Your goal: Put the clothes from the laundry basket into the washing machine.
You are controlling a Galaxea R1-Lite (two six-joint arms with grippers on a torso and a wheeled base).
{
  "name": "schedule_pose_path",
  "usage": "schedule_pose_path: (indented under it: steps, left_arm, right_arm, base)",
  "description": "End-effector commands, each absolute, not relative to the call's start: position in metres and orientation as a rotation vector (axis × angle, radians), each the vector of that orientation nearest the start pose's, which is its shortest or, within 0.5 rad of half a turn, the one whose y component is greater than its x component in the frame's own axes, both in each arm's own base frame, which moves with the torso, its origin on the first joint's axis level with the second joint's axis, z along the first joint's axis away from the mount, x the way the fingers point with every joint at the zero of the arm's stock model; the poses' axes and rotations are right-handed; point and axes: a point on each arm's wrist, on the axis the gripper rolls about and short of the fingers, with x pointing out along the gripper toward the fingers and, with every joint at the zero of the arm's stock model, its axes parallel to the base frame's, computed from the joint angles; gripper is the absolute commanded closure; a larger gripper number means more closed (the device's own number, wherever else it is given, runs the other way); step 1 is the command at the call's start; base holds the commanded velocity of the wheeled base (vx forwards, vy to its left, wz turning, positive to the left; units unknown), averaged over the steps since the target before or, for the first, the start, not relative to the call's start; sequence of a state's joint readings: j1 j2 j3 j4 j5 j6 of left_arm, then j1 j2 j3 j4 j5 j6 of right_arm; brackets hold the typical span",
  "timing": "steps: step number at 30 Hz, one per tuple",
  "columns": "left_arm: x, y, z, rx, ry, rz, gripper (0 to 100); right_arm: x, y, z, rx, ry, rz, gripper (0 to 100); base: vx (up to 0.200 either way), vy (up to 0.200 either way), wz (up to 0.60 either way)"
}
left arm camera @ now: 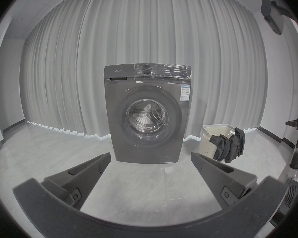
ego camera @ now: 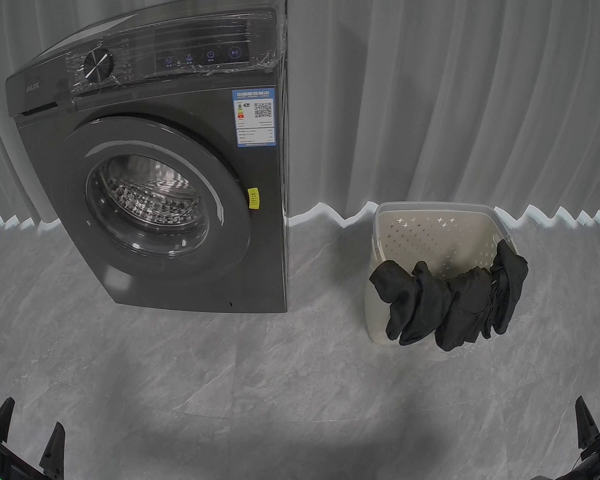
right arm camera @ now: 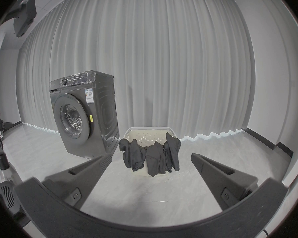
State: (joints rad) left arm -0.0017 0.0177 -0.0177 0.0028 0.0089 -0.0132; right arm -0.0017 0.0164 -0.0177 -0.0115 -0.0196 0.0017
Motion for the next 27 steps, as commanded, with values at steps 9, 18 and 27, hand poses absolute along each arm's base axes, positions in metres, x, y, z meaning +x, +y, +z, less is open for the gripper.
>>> schedule_pose_path:
  steps: [9,18,27]
  left_arm:
    - [-0.0229,0.0002,0.0756,-0.014,0.001,0.008,0]
    - [-0.0229,0.0002,0.0757,-0.014,0.0,0.008,0]
    - [-0.0229,0.0002,0.0757,-0.014,0.0,0.008,0]
  right_arm:
    - [-0.0228,-0.0004,0.0767,0.002,-0.012,-0.021,0]
    - [-0.0228,-0.0004,0.0767,0.002,-0.012,-0.021,0]
    - [-0.0228,-0.0004,0.0767,0.002,-0.012,-0.021,0]
  base:
    - [0.0,-0.2,0.0]
    - [0.0,-0.2,0.0]
    - [0.0,-0.2,0.0]
